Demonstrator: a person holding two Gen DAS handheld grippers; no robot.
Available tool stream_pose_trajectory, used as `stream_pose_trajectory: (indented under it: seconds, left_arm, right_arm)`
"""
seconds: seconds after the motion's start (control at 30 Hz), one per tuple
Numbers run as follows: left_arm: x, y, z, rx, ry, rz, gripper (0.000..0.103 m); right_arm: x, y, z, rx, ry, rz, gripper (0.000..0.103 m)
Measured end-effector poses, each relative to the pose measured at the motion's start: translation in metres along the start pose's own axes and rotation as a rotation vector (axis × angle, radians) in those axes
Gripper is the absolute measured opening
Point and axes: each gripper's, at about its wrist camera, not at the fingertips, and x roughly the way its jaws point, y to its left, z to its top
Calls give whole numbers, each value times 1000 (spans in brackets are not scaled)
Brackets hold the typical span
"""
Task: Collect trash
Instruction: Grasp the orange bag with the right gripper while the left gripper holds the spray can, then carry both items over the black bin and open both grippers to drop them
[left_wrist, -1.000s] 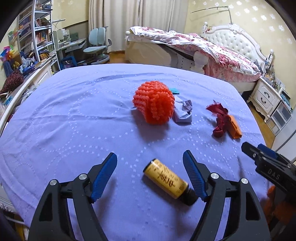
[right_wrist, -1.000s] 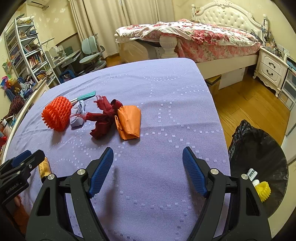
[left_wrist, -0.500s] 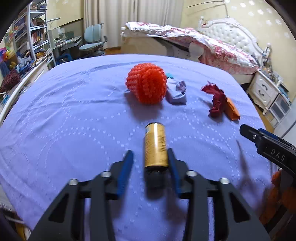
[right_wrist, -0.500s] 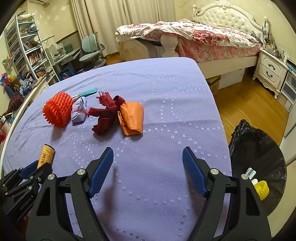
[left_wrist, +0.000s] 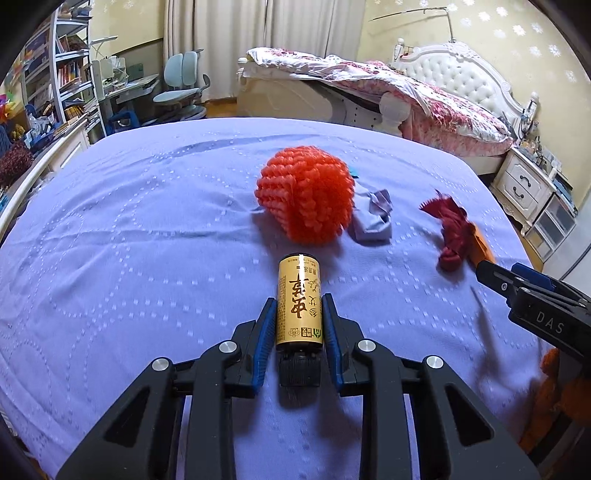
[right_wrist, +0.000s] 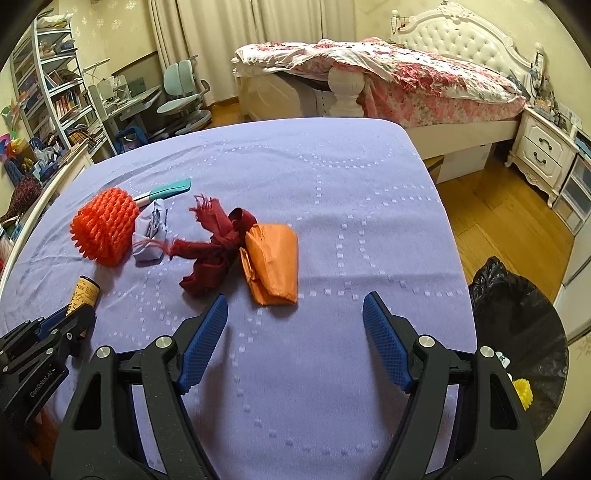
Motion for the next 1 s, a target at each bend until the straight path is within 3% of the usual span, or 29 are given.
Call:
stream_pose_trajectory:
  seconds: [0.17, 0.4, 1.0]
  left_arm:
    - [1, 2, 3, -6, 0, -4, 27]
    - [-2, 6, 0, -15, 1, -21, 27]
    - [-23, -4, -18, 11, -11, -75, 27]
  right_arm:
    - [10, 4, 11, -22, 4, -13, 62]
    - [10, 8, 11, -49, 9, -12, 29]
    - [-35, -3, -32, 8, -27, 21, 26]
